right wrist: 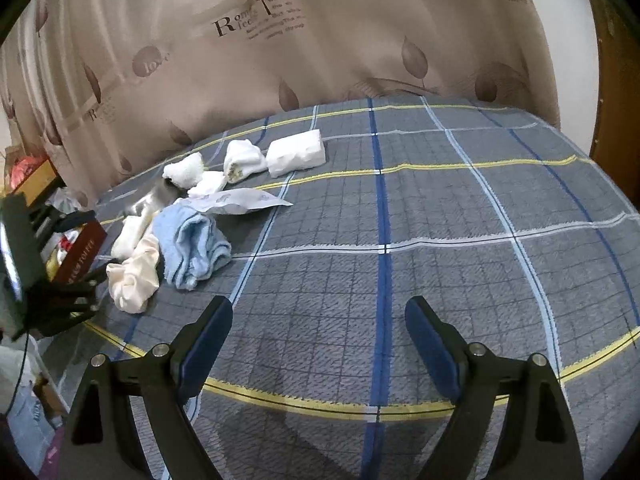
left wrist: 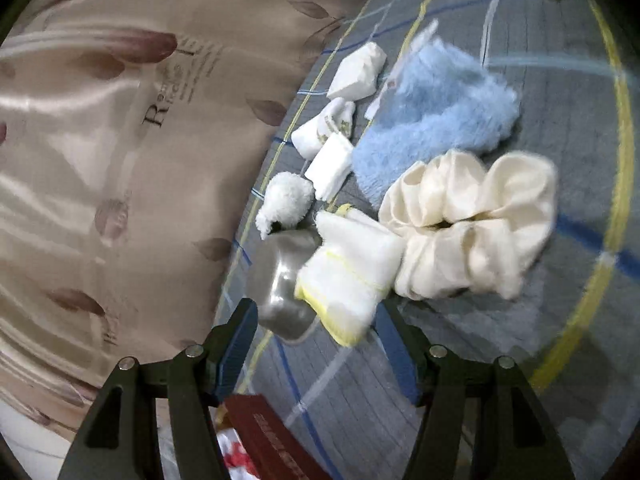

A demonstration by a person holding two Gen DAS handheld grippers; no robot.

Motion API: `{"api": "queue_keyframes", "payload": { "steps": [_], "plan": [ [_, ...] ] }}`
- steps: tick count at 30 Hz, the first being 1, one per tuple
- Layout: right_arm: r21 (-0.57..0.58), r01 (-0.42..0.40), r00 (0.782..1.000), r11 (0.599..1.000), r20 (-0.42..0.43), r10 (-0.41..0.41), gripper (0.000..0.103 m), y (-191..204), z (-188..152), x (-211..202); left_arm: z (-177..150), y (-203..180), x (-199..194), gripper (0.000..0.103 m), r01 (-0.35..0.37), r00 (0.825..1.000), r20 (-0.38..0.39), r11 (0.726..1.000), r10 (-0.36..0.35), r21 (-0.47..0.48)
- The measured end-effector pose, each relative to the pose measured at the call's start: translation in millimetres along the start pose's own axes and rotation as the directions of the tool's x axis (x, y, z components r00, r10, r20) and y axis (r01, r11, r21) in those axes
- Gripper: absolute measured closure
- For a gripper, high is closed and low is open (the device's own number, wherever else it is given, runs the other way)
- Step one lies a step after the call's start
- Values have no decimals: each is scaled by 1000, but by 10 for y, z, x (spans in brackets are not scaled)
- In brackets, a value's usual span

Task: Organize soft objects
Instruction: 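Grasp the white-yellow folded cloth with the left gripper, then carry the white cloth to the tin with the left gripper while the right gripper grasps the cream cloth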

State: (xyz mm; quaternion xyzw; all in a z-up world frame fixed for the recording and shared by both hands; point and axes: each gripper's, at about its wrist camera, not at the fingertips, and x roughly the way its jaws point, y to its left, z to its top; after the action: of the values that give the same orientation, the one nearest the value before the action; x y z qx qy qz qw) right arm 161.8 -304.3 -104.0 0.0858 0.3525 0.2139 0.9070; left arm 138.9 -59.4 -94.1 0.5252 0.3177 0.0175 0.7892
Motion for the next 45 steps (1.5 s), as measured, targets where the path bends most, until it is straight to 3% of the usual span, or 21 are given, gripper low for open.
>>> {"api": "queue_keyframes", "payload": {
  "steps": [3, 5, 9, 15, 20, 22, 24, 26, 28, 29, 32, 36, 40, 42, 45],
  "plan": [
    [41, -24, 1000, 999, -11, 25, 17, -72, 9, 18, 30, -111, 153, 39, -41, 999, 10, 996, 40, 80],
    [64, -36, 999, 997, -15, 37, 17, -110, 10, 25, 69, -102, 203, 40, -21, 999, 33, 996, 18, 92],
    [96, -50, 998, 994, -23, 52, 17, -156, 17, 38, 114, 3, 294, 40, 92, 995, 18, 993, -94, 76],
    [102, -54, 998, 993, -37, 58, 17, -158, 17, 50, 73, -21, 259, 40, 63, 992, 97, 976, -85, 208],
    [115, -61, 997, 991, -37, 66, 16, -177, 23, 52, 61, 108, 358, 40, 181, 973, 104, 960, -207, 215],
    [117, -65, 997, 991, -37, 70, 16, -183, 28, 58, 84, 268, 454, 40, 280, 950, 89, 942, -300, 187],
    [119, -69, 997, 990, -37, 74, 15, -193, 30, 65, 112, 431, 566, 40, 381, 919, 63, 917, -390, 122],
    [123, -74, 996, 990, -36, 79, 15, -202, 35, 67, 120, 609, 702, 41, 495, 868, 41, 869, -495, 15],
    [126, -78, 996, 989, -35, 83, 14, -209, 35, 66, 112, 718, 797, 50, 566, 824, 36, 821, -565, -69],
    [128, -80, 996, 989, -34, 85, 14, -212, 35, 66, 106, 764, 833, 53, 585, 810, 42, 803, -584, -117],
    [134, -86, 995, 987, -32, 91, 14, -223, 37, 68, 94, 806, 828, 63, 595, 801, 56, 781, -597, -190],
    [135, -86, 995, 987, -30, 91, 14, -217, 33, 65, 31, 883, 737, 70, 596, 788, 88, 718, -610, -360],
    [133, -85, 996, 988, -29, 89, 14, -215, 29, 64, -40, 1041, 452, 73, 591, 779, 160, 624, -607, -511],
    [122, -77, 996, 990, -31, 81, 14, -202, 28, 64, -99, 1120, 263, 73, 586, 774, 199, 560, -601, -585],
    [104, -72, 996, 992, -37, 76, 14, -182, 36, 64, -162, 1159, -76, 73, 577, 777, 259, 485, -574, -657]
  ]
}}
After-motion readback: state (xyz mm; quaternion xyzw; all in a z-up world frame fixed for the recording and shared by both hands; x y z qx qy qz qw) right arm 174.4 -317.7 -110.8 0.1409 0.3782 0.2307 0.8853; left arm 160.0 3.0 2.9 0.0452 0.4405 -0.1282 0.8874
